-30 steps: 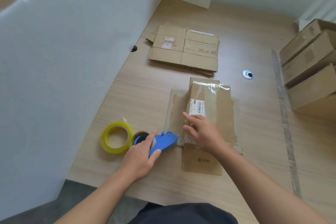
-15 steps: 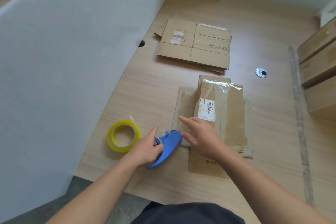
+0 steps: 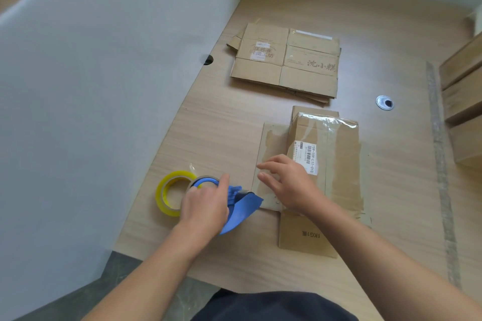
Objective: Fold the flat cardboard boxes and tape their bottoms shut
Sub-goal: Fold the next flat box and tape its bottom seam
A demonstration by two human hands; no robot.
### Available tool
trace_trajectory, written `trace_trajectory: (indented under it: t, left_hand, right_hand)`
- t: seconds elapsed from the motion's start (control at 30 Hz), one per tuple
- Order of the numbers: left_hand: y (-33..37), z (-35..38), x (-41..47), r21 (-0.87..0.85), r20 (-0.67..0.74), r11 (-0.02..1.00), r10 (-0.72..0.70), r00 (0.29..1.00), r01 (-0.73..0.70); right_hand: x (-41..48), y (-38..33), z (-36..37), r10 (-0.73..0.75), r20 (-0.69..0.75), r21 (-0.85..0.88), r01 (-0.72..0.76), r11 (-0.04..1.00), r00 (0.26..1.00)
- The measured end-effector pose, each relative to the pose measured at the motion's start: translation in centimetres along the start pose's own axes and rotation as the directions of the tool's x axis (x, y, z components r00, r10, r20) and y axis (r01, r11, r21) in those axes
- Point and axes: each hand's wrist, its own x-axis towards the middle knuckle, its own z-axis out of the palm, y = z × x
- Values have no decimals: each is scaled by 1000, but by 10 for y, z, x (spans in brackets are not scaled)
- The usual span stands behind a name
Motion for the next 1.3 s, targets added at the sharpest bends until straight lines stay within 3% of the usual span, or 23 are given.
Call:
trace_trajectory:
  t: [0.27, 0.43, 0.67, 0.83, 0.97, 1.07, 1.3]
  left_hand:
    - [-21, 1, 7, -90, -27, 996, 18, 999, -20]
    - [-26, 6, 8, -384, 13, 923, 5, 1000, 0]
    - [-29, 5, 7, -444, 49, 894, 89, 995, -58]
    - [-54, 6, -21, -604, -114, 785, 80, 990, -134]
    - [-47, 16, -49, -632, -107, 754, 145, 984, -179]
    - [-30, 22, -57, -705, -87, 695, 114, 990, -142]
    - [-10, 31, -69, -773, -104, 616, 117, 988, -155]
  right_hand:
    - [9, -10, 5, -26, 24, 21, 25, 999, 999]
    - [8, -5, 12, 4, 66, 1, -5, 1000, 998]
    - [-2, -5, 40, 55, 206, 3, -57, 998, 977]
    - [-12, -12, 62, 135, 160, 12, -138, 990, 978]
    - [-17, -20, 79, 185, 101, 77, -193, 978, 977]
    - [-18, -22, 82, 215, 106, 108, -226, 968, 971]
    - [-27, -7, 60, 122, 80, 69, -127, 989, 989]
